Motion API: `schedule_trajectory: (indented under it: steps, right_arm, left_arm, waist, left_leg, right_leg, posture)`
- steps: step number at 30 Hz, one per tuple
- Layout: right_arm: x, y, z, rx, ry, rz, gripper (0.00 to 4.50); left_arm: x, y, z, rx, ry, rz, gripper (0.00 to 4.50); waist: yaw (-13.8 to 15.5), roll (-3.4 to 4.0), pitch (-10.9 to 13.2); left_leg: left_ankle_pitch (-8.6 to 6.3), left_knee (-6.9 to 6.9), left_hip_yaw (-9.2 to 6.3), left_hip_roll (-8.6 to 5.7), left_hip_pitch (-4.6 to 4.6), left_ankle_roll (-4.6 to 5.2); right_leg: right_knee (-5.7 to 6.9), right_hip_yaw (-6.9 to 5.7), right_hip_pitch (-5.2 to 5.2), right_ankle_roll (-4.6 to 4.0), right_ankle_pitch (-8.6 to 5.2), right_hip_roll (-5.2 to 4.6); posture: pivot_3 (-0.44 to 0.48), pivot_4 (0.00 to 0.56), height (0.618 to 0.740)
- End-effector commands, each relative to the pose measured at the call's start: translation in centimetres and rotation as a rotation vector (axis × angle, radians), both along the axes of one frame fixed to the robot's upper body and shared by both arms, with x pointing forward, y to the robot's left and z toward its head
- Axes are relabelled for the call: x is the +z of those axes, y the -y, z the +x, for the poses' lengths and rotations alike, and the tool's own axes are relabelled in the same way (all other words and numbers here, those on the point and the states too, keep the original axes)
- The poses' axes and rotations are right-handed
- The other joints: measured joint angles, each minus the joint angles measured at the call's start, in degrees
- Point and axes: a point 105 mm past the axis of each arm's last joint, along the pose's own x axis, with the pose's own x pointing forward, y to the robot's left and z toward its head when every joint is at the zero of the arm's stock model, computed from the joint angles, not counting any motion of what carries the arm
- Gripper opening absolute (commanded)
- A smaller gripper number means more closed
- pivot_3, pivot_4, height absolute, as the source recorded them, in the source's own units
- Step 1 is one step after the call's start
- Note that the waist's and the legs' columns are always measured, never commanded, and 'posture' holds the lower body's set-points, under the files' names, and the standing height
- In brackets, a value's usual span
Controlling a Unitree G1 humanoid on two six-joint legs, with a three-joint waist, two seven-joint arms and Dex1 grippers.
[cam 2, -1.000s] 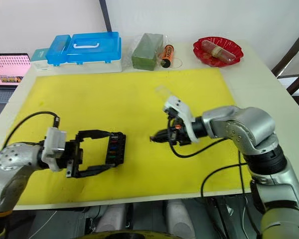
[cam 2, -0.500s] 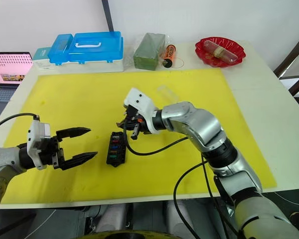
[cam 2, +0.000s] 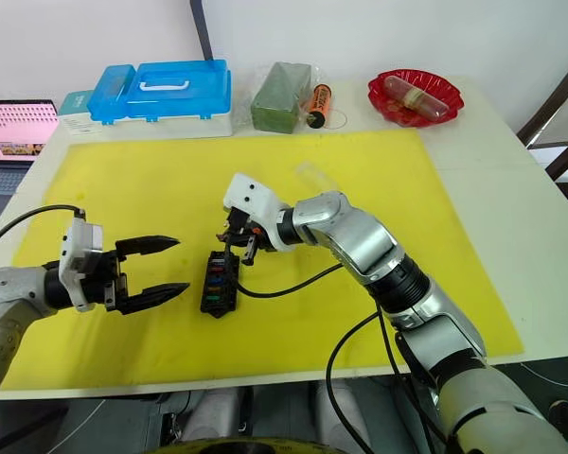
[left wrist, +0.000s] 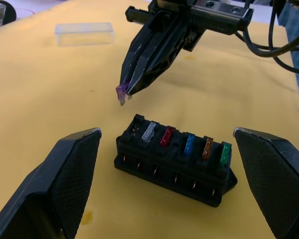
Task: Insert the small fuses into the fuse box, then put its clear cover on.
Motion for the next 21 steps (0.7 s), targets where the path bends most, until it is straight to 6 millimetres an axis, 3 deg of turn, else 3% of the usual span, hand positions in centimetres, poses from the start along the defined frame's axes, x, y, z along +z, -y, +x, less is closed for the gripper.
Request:
schedule_trajectory:
  steps: [1, 21]
  right_arm:
    - [0.7, -0.8, -0.6, 0.070, 0.057, 0.003, 0.03]
    - [-0.3, -1.5, -0.2, 0.141, 0.103, -0.032, 0.03]
  left_arm:
    - [0.2, 0.3, 0.0, -0.020, 0.018, -0.003, 4.50]
    - [0.3, 1.0, 0.7, -0.036, 0.049, 0.020, 4.50]
  waist:
    - [-0.07, 0.00, 0.00]
    - [-0.01, 0.00, 0.00]
  left_leg:
    - [0.00, 0.00, 0.00, 0.00, 0.01, 0.00]
    - [0.00, 0.00, 0.00, 0.00, 0.00, 0.00]
  right_leg:
    - [0.00, 0.00, 0.00, 0.00, 0.00, 0.00]
    - [0.00, 0.00, 0.00, -0.01, 0.01, -0.01]
  posture:
    - [0.000, 0.150, 0.740]
    - [0.000, 0.150, 0.740]
